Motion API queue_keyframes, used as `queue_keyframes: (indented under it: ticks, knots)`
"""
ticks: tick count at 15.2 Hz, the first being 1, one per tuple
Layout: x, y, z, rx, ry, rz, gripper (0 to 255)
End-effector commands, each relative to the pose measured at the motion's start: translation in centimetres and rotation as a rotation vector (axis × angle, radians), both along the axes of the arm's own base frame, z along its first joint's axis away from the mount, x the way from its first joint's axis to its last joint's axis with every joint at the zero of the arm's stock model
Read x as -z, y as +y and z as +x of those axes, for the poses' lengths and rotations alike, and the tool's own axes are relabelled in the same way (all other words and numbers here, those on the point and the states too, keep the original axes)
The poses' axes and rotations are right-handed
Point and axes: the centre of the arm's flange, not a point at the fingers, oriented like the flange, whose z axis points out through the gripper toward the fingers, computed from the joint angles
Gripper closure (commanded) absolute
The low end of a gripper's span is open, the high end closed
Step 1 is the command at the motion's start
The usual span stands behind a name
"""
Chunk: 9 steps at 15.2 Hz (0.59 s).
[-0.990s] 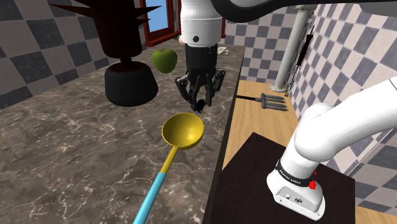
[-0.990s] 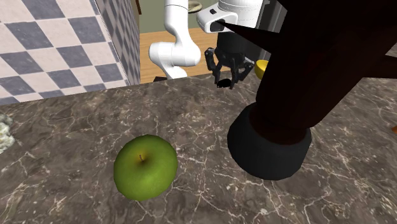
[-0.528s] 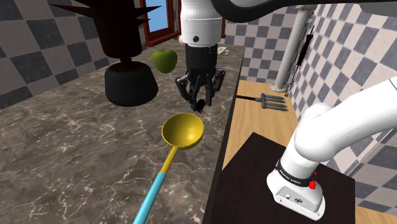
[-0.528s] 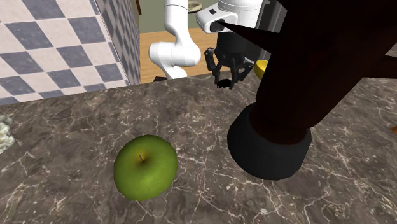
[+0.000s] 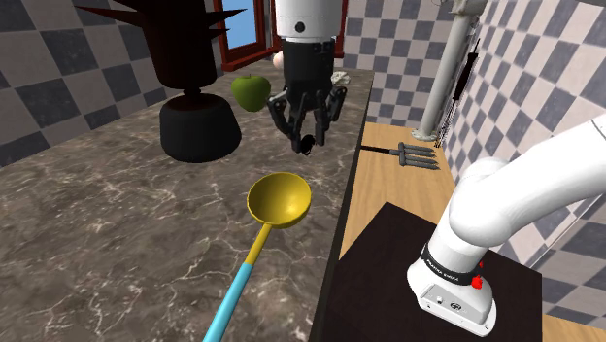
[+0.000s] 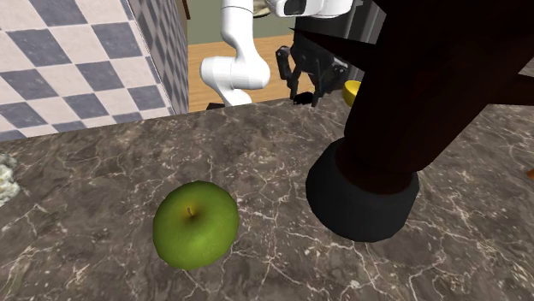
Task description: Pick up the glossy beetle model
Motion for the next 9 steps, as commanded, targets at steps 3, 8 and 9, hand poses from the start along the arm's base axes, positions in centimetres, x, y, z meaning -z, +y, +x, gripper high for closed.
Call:
queue_keyframes:
  ticks: [3,8,9]
  knots:
    - [-2.1,-0.1,0.1,0.0,0.0,0.0,255]
    - [-4.3,-0.1,0.1,0.0,0.0,0.0,255]
    - [-4.3,-0.1,0.1,0.0,0.0,0.0,255]
